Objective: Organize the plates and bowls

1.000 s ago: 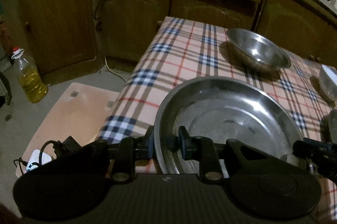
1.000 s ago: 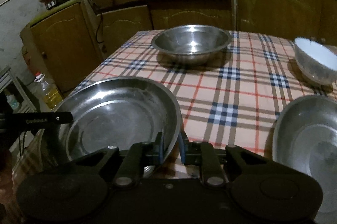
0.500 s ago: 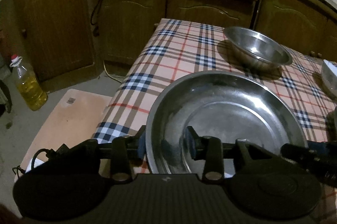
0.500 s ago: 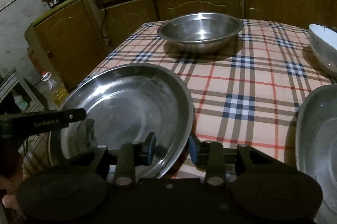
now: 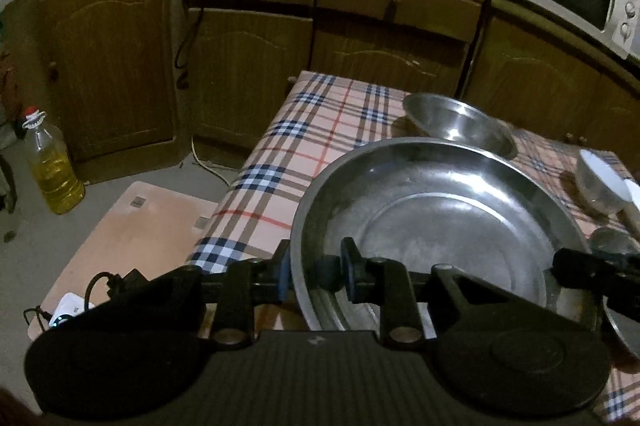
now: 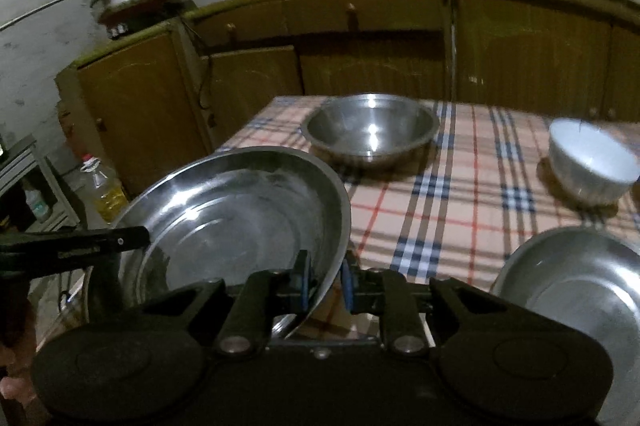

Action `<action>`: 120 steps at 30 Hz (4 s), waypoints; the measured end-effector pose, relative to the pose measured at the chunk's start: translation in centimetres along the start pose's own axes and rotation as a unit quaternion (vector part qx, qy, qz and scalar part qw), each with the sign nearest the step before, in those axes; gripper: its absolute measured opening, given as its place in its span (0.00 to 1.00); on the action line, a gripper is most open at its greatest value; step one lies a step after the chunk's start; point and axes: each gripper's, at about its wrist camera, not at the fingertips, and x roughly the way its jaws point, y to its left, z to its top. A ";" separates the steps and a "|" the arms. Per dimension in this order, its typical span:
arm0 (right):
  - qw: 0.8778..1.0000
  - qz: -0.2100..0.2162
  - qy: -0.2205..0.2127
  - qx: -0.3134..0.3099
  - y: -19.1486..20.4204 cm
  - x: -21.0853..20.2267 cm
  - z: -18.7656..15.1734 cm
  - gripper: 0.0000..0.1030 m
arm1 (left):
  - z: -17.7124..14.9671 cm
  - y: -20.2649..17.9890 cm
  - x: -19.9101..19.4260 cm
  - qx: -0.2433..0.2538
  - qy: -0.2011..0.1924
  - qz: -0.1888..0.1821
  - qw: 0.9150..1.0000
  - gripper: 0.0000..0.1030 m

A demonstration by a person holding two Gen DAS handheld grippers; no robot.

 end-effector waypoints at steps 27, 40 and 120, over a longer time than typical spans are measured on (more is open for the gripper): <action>0.999 0.018 -0.032 0.003 -1.8 -9.5 -0.6 0.21 | 0.1 -4.0 -8.3 0.024 -0.016 0.019 0.999 0.25; 0.999 0.010 -0.039 0.009 -2.9 -11.4 -1.1 0.21 | -0.2 -5.4 -9.2 0.029 -0.015 0.012 0.999 0.25; 0.994 -0.076 -0.037 0.066 -8.7 -15.7 -4.2 0.21 | -2.1 -12.8 -7.9 0.067 0.009 -0.065 0.996 0.25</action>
